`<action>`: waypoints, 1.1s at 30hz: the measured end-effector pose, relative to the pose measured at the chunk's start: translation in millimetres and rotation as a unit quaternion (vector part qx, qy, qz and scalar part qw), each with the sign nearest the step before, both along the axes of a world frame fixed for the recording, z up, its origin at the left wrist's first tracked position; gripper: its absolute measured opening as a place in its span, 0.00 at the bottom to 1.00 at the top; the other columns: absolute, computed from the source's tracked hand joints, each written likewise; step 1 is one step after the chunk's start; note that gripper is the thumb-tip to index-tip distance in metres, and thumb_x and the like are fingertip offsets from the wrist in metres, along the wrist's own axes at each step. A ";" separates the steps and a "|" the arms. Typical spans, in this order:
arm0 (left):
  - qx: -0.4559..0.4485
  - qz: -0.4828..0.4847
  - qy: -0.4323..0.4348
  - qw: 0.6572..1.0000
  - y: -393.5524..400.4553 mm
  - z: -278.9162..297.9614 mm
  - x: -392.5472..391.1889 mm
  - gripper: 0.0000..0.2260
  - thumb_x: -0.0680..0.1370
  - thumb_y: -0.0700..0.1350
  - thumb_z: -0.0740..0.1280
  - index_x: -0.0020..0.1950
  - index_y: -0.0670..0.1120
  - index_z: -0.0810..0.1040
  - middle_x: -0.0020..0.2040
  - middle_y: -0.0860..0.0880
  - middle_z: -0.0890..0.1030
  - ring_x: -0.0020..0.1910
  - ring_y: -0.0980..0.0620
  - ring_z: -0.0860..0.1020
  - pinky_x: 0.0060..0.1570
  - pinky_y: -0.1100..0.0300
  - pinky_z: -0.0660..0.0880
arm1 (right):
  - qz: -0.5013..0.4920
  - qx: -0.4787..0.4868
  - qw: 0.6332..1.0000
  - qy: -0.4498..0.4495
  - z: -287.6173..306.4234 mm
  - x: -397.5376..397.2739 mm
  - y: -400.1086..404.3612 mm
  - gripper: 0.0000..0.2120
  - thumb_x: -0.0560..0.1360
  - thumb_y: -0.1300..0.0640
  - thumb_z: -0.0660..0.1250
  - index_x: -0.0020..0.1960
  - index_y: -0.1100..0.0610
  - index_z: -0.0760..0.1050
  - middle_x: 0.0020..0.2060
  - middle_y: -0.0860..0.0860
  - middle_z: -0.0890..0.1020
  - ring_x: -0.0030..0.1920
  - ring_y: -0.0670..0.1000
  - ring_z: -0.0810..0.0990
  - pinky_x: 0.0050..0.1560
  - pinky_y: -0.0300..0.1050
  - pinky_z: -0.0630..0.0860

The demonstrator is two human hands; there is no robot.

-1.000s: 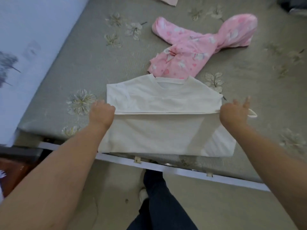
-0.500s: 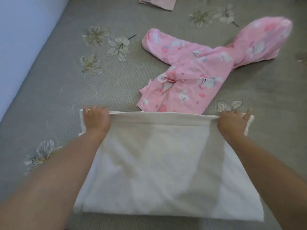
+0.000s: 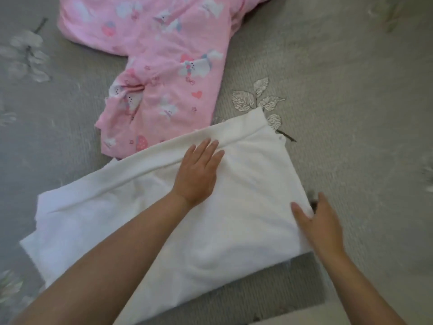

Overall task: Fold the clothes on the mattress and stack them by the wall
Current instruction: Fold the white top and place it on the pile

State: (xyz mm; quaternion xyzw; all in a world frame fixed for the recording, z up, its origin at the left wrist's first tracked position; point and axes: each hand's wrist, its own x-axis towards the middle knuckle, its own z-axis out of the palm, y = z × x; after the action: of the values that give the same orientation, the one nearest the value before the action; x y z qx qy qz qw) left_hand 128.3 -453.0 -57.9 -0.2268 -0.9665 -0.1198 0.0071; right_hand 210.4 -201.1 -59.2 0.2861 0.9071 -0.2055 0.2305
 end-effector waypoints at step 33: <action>0.074 -0.188 0.052 0.978 -180.3 105.9 25.1 0.07 0.65 0.23 0.64 0.38 0.31 0.79 0.38 0.35 0.80 0.34 0.43 0.78 0.35 0.55 0.70 | 0.166 0.047 0.945 0.277 118.8 136.4 -265.1 0.19 0.45 0.68 0.77 0.35 0.60 0.80 0.23 0.51 0.75 0.22 0.52 0.73 0.28 0.39 0.64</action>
State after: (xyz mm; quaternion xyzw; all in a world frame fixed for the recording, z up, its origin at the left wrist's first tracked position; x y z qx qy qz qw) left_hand 153.4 -633.3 48.0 -0.4090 -0.8935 -0.1777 0.0519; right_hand 346.8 -466.2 59.5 0.0734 0.9785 -0.1925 -0.0129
